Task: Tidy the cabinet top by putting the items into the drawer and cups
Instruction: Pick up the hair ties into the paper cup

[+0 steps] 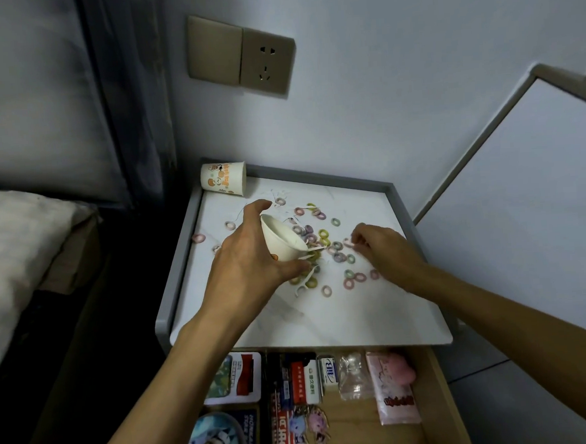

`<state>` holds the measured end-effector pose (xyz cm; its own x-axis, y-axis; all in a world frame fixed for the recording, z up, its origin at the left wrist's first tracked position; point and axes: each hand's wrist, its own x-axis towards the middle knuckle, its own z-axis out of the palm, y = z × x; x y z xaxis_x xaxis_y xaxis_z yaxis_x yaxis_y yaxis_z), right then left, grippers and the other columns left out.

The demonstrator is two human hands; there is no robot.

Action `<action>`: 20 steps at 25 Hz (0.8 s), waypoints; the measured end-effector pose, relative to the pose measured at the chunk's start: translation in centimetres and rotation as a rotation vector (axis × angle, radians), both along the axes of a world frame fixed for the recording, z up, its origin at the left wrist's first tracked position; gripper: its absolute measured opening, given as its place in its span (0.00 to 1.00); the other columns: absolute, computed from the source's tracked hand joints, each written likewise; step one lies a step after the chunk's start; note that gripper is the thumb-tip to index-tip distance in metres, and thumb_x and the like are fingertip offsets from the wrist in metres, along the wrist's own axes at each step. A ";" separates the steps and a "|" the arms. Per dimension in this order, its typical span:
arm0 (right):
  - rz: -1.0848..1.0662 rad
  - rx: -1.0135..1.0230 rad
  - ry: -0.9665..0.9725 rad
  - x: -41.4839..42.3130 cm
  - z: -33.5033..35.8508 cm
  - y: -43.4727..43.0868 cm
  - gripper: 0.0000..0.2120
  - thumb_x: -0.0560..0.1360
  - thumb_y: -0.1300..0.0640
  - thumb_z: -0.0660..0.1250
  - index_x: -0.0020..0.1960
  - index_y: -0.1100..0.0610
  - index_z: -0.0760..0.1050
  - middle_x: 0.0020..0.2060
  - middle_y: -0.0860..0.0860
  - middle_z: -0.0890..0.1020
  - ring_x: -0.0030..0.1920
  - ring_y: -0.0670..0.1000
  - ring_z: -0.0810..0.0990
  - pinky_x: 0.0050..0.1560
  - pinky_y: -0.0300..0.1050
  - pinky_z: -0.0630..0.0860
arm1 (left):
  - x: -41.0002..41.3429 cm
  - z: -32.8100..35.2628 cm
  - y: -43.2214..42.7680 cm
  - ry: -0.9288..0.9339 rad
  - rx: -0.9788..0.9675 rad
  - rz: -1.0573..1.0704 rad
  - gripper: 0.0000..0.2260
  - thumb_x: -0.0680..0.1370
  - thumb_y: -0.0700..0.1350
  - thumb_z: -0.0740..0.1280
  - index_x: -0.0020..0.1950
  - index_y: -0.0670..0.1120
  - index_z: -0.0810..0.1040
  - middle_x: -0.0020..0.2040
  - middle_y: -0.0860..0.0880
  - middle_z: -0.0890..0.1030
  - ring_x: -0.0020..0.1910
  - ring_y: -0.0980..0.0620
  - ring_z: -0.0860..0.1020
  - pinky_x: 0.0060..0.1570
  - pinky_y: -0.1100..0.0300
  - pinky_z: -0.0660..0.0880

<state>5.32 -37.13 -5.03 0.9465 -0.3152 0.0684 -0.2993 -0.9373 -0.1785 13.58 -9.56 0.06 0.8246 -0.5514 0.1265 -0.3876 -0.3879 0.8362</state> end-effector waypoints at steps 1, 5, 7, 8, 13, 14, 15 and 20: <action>0.123 -0.001 0.018 -0.1 0.4 0.5 0.03 0.80 0.59 0.63 0.51 0.57 0.75 0.44 0.51 0.80 0.39 0.48 0.76 0.40 0.42 0.75 | 0.1 0.0 0.0 -0.004 0.006 0.006 0.42 0.64 0.55 0.80 0.72 0.56 0.61 0.53 0.57 0.73 0.47 0.53 0.74 0.43 0.61 0.68; 0.245 -0.023 0.106 -0.2 -0.9 1.5 0.04 0.78 0.58 0.67 0.52 0.56 0.75 0.48 0.51 0.80 0.45 0.49 0.78 0.43 0.40 0.73 | -0.2 0.0 0.0 0.000 0.001 -0.002 0.42 0.65 0.54 0.80 0.72 0.55 0.61 0.57 0.53 0.76 0.49 0.52 0.75 0.44 0.60 0.69; 0.239 -0.005 0.019 0.0 -1.5 1.8 0.09 0.75 0.59 0.70 0.55 0.57 0.76 0.49 0.50 0.79 0.46 0.48 0.77 0.44 0.40 0.74 | -0.4 0.1 -0.1 -0.003 -0.008 -0.014 0.42 0.65 0.54 0.79 0.72 0.55 0.61 0.57 0.54 0.75 0.49 0.51 0.76 0.44 0.60 0.70; 0.241 0.001 -0.006 0.3 -1.8 2.0 0.11 0.75 0.60 0.71 0.56 0.57 0.76 0.49 0.51 0.80 0.47 0.48 0.78 0.45 0.41 0.75 | -0.5 0.1 -0.1 -0.007 -0.009 -0.018 0.41 0.65 0.53 0.79 0.72 0.55 0.61 0.55 0.54 0.75 0.49 0.52 0.75 0.44 0.60 0.70; 0.149 -0.019 0.021 1.9 -2.2 2.3 0.07 0.74 0.58 0.72 0.52 0.57 0.80 0.49 0.52 0.79 0.48 0.53 0.78 0.50 0.48 0.77 | -0.3 -0.1 -0.1 -0.016 0.000 -0.016 0.42 0.65 0.54 0.80 0.72 0.55 0.61 0.53 0.56 0.73 0.48 0.52 0.76 0.44 0.61 0.70; 0.150 -0.044 0.044 2.0 -2.1 2.3 0.06 0.75 0.58 0.71 0.51 0.58 0.79 0.49 0.53 0.78 0.48 0.54 0.78 0.50 0.49 0.77 | -0.3 -0.1 -0.1 -0.016 0.001 -0.010 0.42 0.64 0.54 0.80 0.72 0.55 0.61 0.53 0.55 0.73 0.48 0.53 0.75 0.44 0.62 0.68; 0.150 -0.071 0.080 2.2 -2.1 2.2 0.05 0.76 0.57 0.69 0.51 0.58 0.78 0.49 0.53 0.77 0.48 0.54 0.77 0.50 0.50 0.76 | -0.2 -0.1 0.0 -0.016 0.003 -0.002 0.42 0.64 0.54 0.80 0.72 0.55 0.61 0.53 0.55 0.74 0.46 0.54 0.74 0.43 0.62 0.66; 0.159 -0.220 0.176 1.6 -2.8 1.7 0.07 0.77 0.58 0.68 0.53 0.59 0.76 0.51 0.56 0.76 0.51 0.56 0.76 0.48 0.51 0.76 | 0.3 0.3 0.5 -0.002 -0.024 0.031 0.41 0.64 0.53 0.80 0.72 0.55 0.62 0.54 0.53 0.74 0.40 0.57 0.73 0.33 0.70 0.69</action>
